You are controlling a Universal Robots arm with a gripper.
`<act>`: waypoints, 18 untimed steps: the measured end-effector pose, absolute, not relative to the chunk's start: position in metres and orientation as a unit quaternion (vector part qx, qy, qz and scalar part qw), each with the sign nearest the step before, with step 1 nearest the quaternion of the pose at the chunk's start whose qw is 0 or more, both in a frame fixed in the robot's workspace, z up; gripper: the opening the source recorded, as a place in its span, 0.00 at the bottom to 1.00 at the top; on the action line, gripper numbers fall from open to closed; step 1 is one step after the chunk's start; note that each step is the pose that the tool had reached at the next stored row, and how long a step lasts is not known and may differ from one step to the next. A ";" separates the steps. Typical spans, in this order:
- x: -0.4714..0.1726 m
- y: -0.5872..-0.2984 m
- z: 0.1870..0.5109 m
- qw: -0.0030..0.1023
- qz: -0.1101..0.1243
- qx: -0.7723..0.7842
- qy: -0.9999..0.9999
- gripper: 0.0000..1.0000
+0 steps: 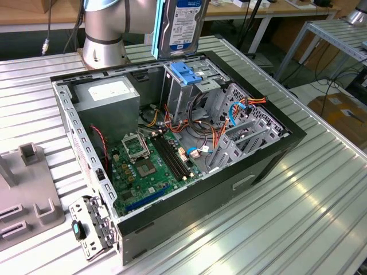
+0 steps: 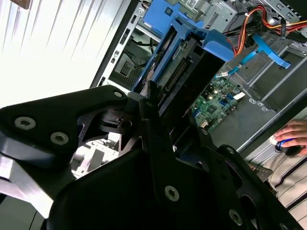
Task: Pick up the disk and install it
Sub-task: 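Pick up the disk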
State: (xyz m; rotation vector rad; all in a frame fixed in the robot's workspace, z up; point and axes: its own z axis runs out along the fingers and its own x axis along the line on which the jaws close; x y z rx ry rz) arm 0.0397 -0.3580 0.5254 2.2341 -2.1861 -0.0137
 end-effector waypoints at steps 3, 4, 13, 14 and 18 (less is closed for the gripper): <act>0.040 -0.367 0.525 0.008 -0.004 0.715 -0.699 0.35; 0.040 -0.370 0.525 0.008 -0.004 0.715 -0.699 0.35; 0.040 -0.398 0.525 0.008 -0.004 0.715 -0.699 0.35; 0.040 -0.400 0.525 0.008 -0.004 0.715 -0.699 0.35; 0.041 -0.411 0.525 0.008 -0.004 0.715 -0.699 0.35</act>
